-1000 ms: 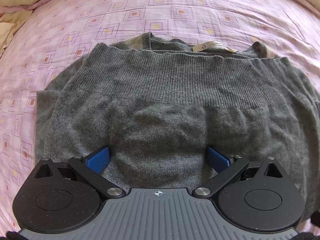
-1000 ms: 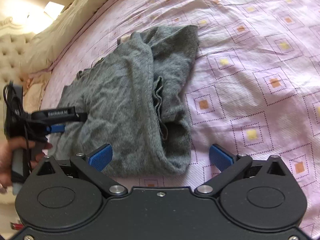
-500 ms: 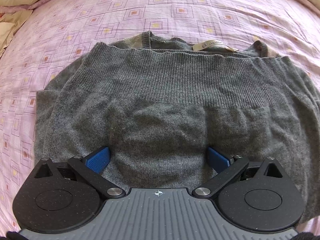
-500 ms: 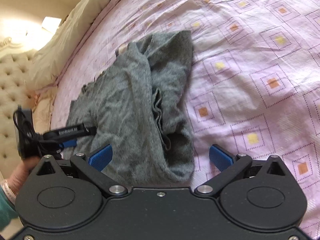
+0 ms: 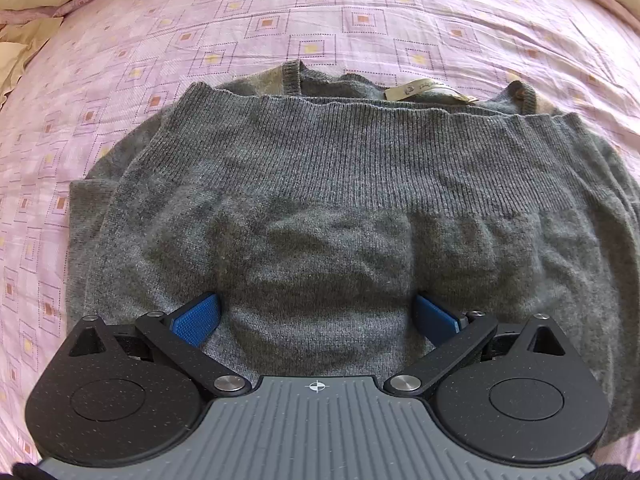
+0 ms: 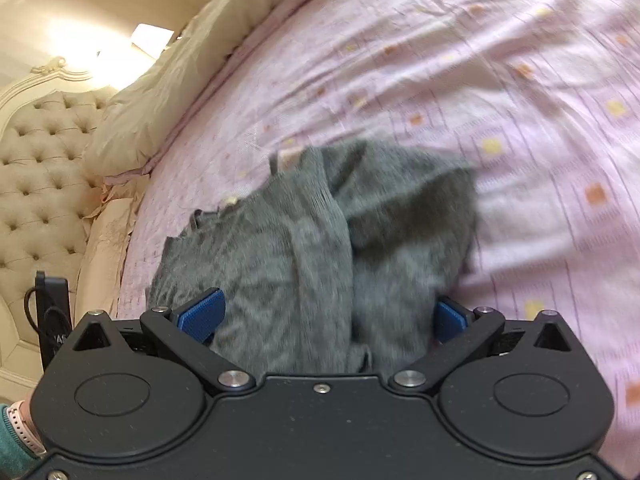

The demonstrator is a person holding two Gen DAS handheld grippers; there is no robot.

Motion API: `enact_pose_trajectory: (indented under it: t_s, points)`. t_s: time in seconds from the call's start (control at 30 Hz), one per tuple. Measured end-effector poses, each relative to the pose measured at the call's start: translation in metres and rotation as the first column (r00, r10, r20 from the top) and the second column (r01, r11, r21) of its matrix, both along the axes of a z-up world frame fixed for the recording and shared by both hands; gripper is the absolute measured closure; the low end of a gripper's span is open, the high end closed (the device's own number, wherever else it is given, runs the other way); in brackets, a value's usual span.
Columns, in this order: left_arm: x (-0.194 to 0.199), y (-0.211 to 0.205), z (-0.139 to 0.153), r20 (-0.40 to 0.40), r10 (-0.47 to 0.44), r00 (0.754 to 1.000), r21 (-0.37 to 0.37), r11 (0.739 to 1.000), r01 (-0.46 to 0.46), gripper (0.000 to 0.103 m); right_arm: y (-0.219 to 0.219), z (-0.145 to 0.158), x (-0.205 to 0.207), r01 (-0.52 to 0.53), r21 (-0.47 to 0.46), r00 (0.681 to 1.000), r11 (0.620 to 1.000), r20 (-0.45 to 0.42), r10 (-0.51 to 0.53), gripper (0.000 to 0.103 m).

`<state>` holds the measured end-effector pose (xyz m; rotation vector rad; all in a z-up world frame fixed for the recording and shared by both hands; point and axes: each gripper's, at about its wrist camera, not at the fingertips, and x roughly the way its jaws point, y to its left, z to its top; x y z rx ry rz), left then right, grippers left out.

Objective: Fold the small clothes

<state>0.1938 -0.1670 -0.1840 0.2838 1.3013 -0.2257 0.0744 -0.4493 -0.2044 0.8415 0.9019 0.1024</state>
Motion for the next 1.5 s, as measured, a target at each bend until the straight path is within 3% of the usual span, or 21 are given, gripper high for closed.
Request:
enact_pose_trajectory:
  t_s: [0.17, 0.37, 0.5, 0.6, 0.8, 0.9, 0.97, 1.0, 1.13, 1.23, 1.5]
  points:
    - [0.000, -0.001, 0.000, -0.003, 0.002, 1.000, 0.001, 1.000, -0.002, 0.000, -0.003, -0.002, 0.024, -0.045, -0.017, 0.998, 0.999, 0.047, 0.045, 0.000]
    - [0.001, -0.001, 0.000, -0.005, 0.006, 1.000, 0.002, 1.000, -0.006, 0.000, -0.007, -0.001, 0.017, -0.101, 0.002, 0.993, 0.995, 0.054, 0.101, 0.000]
    - [0.001, 0.000, 0.000, -0.005, 0.006, 1.000, 0.002, 1.000, -0.006, 0.000, -0.011, -0.007, 0.007, -0.110, 0.132, 0.994, 0.985, 0.014, 0.109, 0.000]
    - [0.000, -0.001, 0.000, -0.004, 0.006, 1.000, 0.001, 1.000, -0.006, 0.000, -0.005, -0.006, -0.009, -0.103, 0.159, 0.995, 0.982, 0.008, 0.103, 0.002]
    - [0.000, -0.001, 0.000, -0.001, 0.003, 1.000, 0.000, 1.000, -0.003, 0.000, 0.009, -0.002, -0.027, -0.045, 0.116, 0.999, 0.992, 0.001, 0.045, 0.019]
    - [0.000, -0.001, 0.000, 0.001, -0.001, 1.000, -0.004, 1.000, 0.001, 0.000, 0.008, -0.004, -0.026, -0.006, 0.101, 0.999, 0.995, -0.032, 0.010, 0.039]
    - [-0.001, 0.000, 0.000, 0.000, -0.004, 1.000, -0.007, 1.000, 0.004, 0.000, 0.009, -0.003, -0.023, -0.005, 0.066, 0.998, 0.998, -0.064, 0.009, 0.064]
    - [0.000, 0.000, 0.001, -0.001, -0.006, 1.000, -0.010, 1.000, 0.006, 0.000, 0.010, -0.003, -0.020, -0.011, 0.044, 0.996, 0.999, -0.083, 0.015, 0.070]
    - [0.003, 0.008, 0.006, -0.020, -0.010, 1.000, -0.044, 0.999, 0.009, 0.001, 0.018, 0.007, -0.013, -0.025, -0.030, 0.993, 0.999, -0.113, 0.022, 0.074]
    - [0.003, 0.017, 0.018, -0.026, -0.022, 0.999, -0.078, 0.997, 0.020, 0.017, 0.029, 0.019, -0.010, -0.026, -0.090, 0.991, 0.996, -0.130, 0.015, 0.075]
    - [-0.015, 0.061, 0.052, 0.033, -0.080, 0.996, -0.100, 0.992, 0.083, 0.017, 0.061, 0.060, 0.004, -0.008, -0.154, 0.991, 0.988, -0.131, -0.012, 0.077]
